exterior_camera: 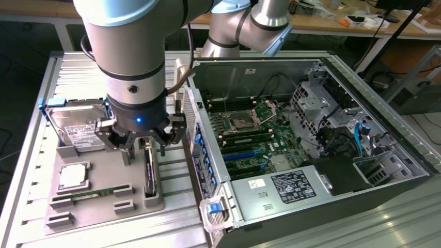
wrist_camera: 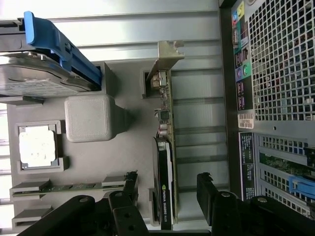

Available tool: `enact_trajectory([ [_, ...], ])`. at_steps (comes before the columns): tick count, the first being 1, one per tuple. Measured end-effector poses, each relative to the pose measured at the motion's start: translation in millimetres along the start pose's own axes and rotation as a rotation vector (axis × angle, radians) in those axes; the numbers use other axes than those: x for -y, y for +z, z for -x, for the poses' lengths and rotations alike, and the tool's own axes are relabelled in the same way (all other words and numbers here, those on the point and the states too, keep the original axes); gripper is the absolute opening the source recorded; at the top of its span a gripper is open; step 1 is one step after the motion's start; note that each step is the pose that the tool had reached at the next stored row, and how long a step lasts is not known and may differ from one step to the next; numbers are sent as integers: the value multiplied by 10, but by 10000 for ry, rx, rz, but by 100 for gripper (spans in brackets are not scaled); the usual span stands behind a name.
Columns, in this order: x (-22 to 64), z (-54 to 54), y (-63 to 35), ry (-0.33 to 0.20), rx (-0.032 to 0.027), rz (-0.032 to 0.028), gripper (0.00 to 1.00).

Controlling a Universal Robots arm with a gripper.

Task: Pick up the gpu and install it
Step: 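Pick up the gpu and move the gpu toward the slot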

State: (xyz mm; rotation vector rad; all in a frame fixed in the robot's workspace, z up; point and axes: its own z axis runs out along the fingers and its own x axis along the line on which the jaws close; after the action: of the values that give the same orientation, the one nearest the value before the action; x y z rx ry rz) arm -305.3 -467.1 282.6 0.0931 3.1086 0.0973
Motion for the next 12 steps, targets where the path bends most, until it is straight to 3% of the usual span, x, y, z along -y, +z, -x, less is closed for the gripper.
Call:
enact_trajectory([
  [12,4,-1,56,0,-2,-2,60],
])
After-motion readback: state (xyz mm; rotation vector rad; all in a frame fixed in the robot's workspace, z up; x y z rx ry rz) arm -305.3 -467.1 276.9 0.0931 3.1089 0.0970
